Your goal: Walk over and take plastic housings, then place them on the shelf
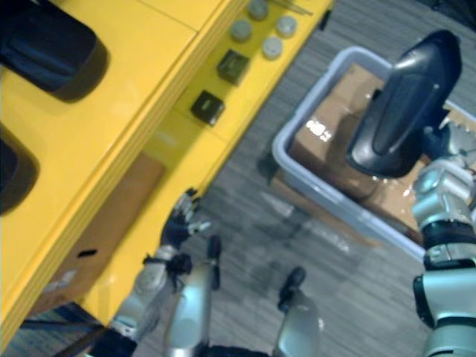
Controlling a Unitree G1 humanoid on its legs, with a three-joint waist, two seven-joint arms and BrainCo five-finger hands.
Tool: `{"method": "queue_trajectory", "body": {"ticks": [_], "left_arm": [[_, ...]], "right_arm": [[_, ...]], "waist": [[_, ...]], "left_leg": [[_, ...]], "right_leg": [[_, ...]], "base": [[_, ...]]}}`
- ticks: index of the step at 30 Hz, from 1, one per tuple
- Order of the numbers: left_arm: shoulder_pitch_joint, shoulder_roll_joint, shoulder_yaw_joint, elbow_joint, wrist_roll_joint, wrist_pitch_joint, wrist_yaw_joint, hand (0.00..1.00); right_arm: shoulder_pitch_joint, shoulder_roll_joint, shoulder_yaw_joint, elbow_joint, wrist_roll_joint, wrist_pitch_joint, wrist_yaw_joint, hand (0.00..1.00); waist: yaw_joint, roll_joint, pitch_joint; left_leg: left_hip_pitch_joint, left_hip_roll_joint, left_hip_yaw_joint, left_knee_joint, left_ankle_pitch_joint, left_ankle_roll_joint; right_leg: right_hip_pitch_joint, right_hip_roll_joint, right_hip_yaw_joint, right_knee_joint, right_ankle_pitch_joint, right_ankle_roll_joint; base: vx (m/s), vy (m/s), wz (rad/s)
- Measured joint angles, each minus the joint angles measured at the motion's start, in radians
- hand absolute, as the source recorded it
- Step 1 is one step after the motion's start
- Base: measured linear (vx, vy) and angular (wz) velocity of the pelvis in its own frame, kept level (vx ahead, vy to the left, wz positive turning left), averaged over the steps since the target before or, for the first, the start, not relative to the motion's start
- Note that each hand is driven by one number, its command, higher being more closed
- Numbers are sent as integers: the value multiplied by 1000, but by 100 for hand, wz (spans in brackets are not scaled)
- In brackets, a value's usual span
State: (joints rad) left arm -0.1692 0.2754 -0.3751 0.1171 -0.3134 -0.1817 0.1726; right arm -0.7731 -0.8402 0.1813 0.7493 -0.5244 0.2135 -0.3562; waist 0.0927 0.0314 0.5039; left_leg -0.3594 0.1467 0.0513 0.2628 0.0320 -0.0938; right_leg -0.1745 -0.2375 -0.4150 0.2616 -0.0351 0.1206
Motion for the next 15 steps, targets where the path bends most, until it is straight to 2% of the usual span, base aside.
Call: {"method": "queue_trajectory", "body": {"ticks": [3, 6, 8, 11, 13, 15], "left_arm": [[-131, 8, -1, 27, 9, 29, 0, 0], [-253, 25, -3, 92, 7, 71, 1, 0], [-334, 28, -8, 150, 14, 90, 3, 0], [-408, 35, -39, 198, 46, 99, 6, 0], [-465, 24, -48, 232, -12, 127, -4, 0], [-491, 24, -67, 245, -115, 152, -26, 0]], "right_arm": [[11, 28, 0, -87, -38, -49, -39, 100], [24, 65, 0, -164, -83, -111, -54, 100], [41, 66, -1, -219, -121, -163, -73, 100], [47, 66, -2, -264, -158, -216, -85, 100], [51, 76, -2, -278, -182, -267, -93, 100], [59, 86, -2, -277, -200, -292, -102, 100]], "waist": [[-32, -21, -9], [-65, -55, -24], [-97, -68, -32], [-117, -76, -37], [-138, -82, -43], [-147, -87, -51]], "left_leg": [[40, 4, 28, -61, 31, -3], [89, 10, 76, -109, 47, -6], [124, 11, 108, -129, 49, -6], [150, 16, 139, -146, 49, -6], [169, 19, 155, -157, 50, -7], [177, 21, 162, -164, 51, -9]], "right_leg": [[3, 9, 22, -27, 23, -2], [5, 15, 64, -48, 41, -4], [21, 17, 89, -68, 53, -2], [27, 25, 117, -92, 71, -4], [40, 32, 127, -117, 83, -3], [40, 34, 135, -118, 84, -4]], "base": [[-19, -8, -25], [12, 2, -38], [22, 25, -33], [10, 25, -32], [-1, 17, -21], [4, 11, -14]]}}
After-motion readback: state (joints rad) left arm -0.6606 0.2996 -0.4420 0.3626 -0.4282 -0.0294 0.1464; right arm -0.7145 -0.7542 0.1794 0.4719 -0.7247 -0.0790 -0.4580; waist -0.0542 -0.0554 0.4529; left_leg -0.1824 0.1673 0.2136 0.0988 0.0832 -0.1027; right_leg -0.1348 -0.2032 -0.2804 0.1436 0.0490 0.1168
